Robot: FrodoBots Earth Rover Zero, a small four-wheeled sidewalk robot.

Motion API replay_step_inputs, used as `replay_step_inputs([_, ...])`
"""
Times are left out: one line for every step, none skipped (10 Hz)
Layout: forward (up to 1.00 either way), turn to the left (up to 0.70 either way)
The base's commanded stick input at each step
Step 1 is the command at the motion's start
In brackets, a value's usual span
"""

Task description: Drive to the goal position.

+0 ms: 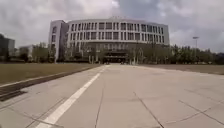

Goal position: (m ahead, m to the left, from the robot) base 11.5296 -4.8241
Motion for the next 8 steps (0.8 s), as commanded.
replay_step_inputs([0.50,-0.02])
replay_step_inputs([0.50,-0.02])
replay_step_inputs([0.50,-0.02])
replay_step_inputs([0.50,-0.02])
replay_step_inputs([0.50,-0.02])
replay_step_inputs([0.50,-0.02])
replay_step_inputs([0.50,-0.02])
replay_step_inputs([0.50,-0.02])
